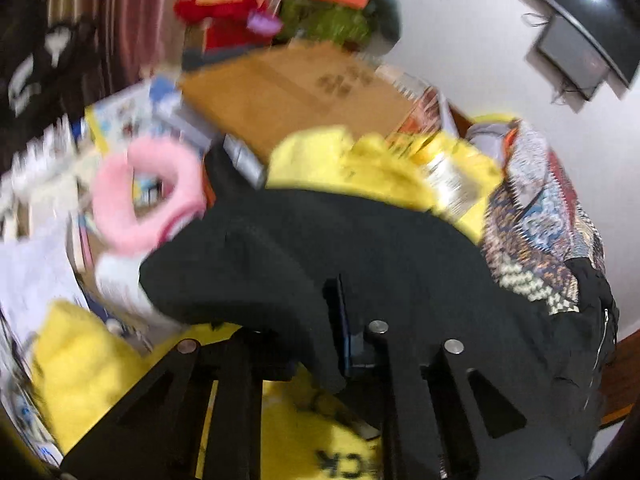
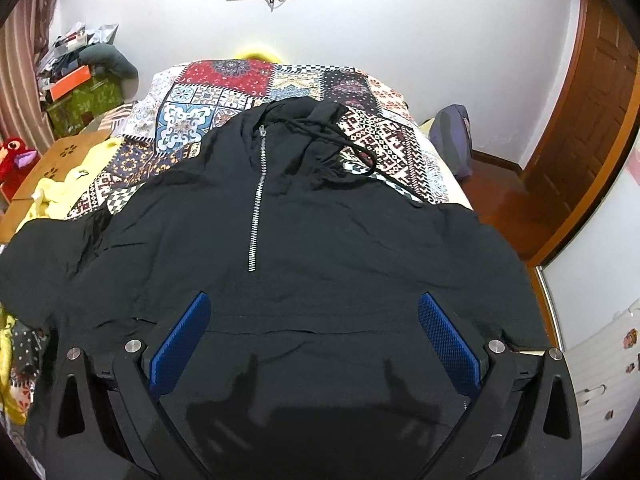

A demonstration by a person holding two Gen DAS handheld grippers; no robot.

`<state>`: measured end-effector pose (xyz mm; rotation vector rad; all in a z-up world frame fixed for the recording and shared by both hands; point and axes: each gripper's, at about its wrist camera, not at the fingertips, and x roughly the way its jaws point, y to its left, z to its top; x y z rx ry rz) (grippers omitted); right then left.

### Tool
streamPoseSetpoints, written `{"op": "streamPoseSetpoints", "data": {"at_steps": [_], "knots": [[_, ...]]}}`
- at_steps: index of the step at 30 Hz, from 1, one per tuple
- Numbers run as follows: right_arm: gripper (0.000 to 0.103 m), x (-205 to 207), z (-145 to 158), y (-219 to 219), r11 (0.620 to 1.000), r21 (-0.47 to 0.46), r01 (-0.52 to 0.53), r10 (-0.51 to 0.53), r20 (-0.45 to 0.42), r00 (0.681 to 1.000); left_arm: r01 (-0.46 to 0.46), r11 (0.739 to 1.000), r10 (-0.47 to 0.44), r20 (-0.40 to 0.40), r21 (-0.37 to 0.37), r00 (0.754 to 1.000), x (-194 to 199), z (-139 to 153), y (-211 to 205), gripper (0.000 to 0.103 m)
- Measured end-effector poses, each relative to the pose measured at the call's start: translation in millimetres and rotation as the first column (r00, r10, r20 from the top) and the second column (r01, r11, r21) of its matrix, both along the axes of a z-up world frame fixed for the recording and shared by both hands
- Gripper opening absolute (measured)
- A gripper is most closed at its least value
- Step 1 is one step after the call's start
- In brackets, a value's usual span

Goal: Fold large clothes

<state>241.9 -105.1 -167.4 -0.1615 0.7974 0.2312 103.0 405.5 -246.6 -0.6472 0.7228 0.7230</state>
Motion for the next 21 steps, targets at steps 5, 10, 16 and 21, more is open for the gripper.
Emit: {"op": "streamPoseSetpoints", "data": {"at_steps": [5,10,16,21], "knots": [[0.103,3,4,-8,1.0,-0.007,-0.006,0.006,0.012,1.0,0.098,0.988,-0.11,0.094,0.121,0.989,24,69,-28,0.01],[0.103,6,10,-18,1.0,0.002,-0.009,0.008,0.037,0.999,0.219,0.96,-0.25,0.177,0.177,0.952,61,129,-71,0.008],[0.103,10,11,-31,1.0,0.027,-0.007,0.005,0.043,0.999,0.362,0.906,-0.409,0.231,0.218,0.883,118,172,-138,0.008],[0.103,13,11,-44,0.998,0.065,0.004,-0.006,0.04,0.999,0.458,0.851,-0.513,0.219,0.256,0.83,158,182,-200,0.008]]}}
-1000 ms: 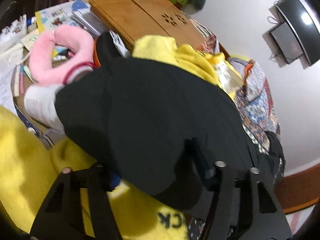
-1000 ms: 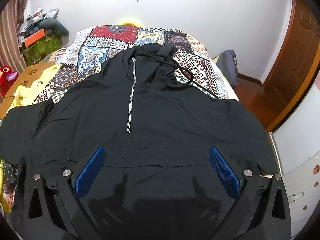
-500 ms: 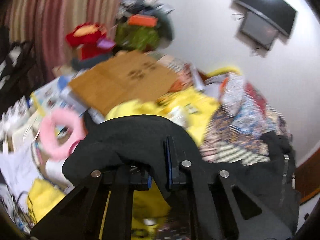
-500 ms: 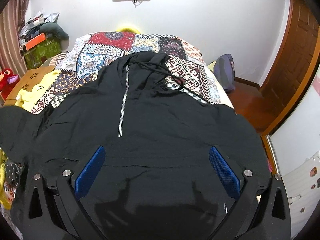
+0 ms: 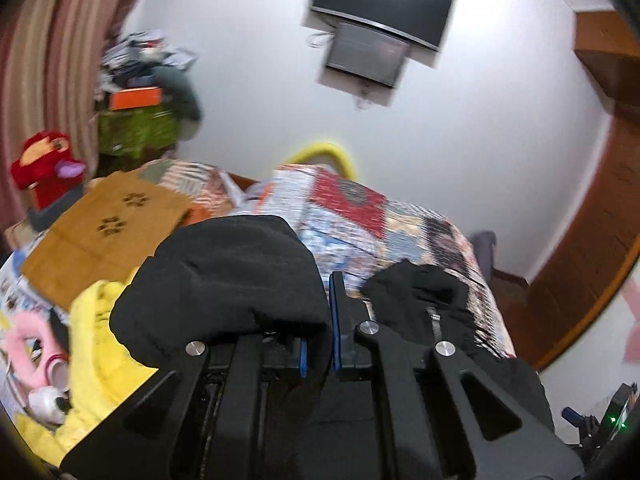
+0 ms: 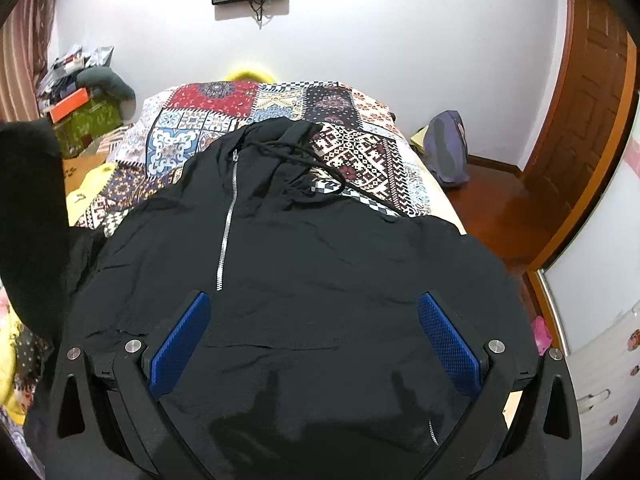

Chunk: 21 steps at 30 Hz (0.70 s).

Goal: Fold large clothes

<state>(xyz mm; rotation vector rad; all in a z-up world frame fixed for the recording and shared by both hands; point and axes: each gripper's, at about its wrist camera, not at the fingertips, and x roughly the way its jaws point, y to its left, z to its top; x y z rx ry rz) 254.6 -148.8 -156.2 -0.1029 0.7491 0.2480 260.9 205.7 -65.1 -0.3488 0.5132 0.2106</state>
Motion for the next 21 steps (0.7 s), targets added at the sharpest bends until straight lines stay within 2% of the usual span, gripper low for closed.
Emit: {"op": "streamPoseSetpoints", "data": {"at_steps": [6,12,15,21], "knots": [[0.103,6,-3,-15,0.999,0.031,0.015,-0.014,-0.013,1.0,0.141,0.99,-0.141,-0.05,-0.012,0.989,44,-16,-71,0.008],[0.103,12,-11,-26,0.999,0.022,0.03,-0.029,-0.033,0.999,0.282,0.959,-0.28,-0.144,-0.012,0.949,73,-50,-147,0.008],[0.103,14,-17,-31,0.999,0.011,0.036,-0.036,-0.045,0.998,0.354,0.935,-0.346,-0.212,-0.002,0.914,82,-74,-186,0.008],[0.103,17,-27,-41,0.999,-0.003,0.051,-0.051,-0.073,0.996,0.482,0.876,-0.453,-0.36,-0.01,0.816,92,-128,-250,0.008]]}}
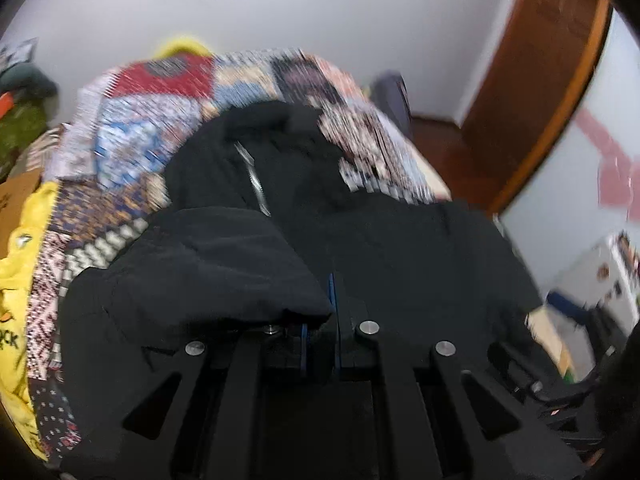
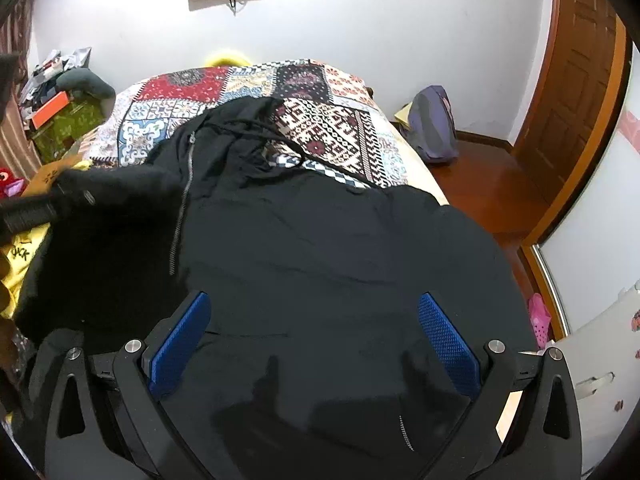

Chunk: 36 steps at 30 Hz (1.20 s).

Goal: Fold large clothes

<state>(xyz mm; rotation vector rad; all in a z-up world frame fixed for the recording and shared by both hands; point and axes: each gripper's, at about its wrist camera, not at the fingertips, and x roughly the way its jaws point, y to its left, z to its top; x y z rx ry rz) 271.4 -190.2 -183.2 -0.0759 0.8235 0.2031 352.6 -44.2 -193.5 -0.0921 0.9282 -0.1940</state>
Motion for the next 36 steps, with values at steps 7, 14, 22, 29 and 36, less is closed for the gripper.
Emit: {"op": "streamPoseSetpoints", "data": {"at_steps": [7,14,22,29,36], "knots": [[0.103,-2,-6,-10,1.0,-0.016,0.017,-0.017,-0.025,1.0,0.127,0.989,-0.115,-0.155,0.07,0.981,-2,-51,-32,0.019],[0.103,-7,-1,-12,0.999,-0.049,0.018,-0.019,-0.018,1.0,0.173,0.983,-0.181,-0.224,-0.053,0.958,-28,-48,-17,0.045],[0.103,-16,22,9,0.998,-0.056,-0.026,0.028,0.035,0.999,0.114,0.991,-0.11,-0.053,0.069,0.992,-80,14,34,0.054],[0.103,-18,31,56,0.988,-0.07,-0.139,0.143,0.054,0.988,-0.085,0.983,0.079,0.043,0.163,0.996,-108,31,120,0.056],[0.103,-11,19,120,0.945,-0.124,-0.304,0.307,0.009,0.952,-0.21,0.961,0.215,-0.004,0.177,0.977,-126,3,183,0.056]]}}
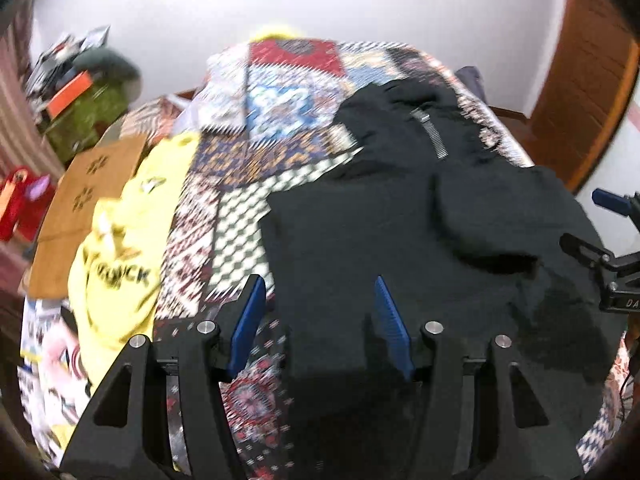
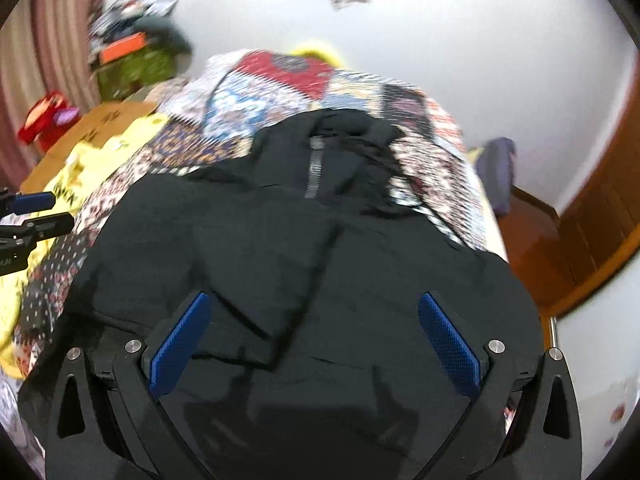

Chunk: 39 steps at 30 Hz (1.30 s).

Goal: Fold large clothes

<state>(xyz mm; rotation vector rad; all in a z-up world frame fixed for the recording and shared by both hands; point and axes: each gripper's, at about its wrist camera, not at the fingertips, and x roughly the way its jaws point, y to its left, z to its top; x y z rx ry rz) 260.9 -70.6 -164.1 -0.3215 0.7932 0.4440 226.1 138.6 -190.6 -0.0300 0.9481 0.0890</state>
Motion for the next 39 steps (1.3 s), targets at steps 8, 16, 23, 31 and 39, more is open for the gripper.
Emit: {"op": "streamPoseSetpoints", "data": {"at_steps": [8,16,23,31,39], "knots": [[0.101,24,-44,59,0.991,-0.085,-0.101,0.089,-0.127,0.988,-0.045,0.999,0.043,-0.072,-0.031,0.996,-16,-47,25,0.056],[0.073,38,-70,86,0.98,-0.154,-0.128,0.103,-0.164,0.981,-0.073,0.995,0.064,-0.128,-0.07,0.99,-19,-79,29,0.056],[0.037,39,-73,87,0.978,-0.142,-0.151,0.127,-0.163,0.978,-0.083,0.994,0.072,-0.138,-0.075,0.988,-16,-84,32,0.056],[0.022,39,-26,53,0.993,-0.049,-0.111,0.108,-0.056,0.993,-0.073,0.997,0.067,-0.141,-0.035,0.988,-13,-77,26,0.056],[0.02,59,27,-15,0.994,0.107,0.016,-0.017,0.015,1.0,-0.036,0.999,0.034,-0.082,-0.017,0.996,0,-48,5,0.056]]}}
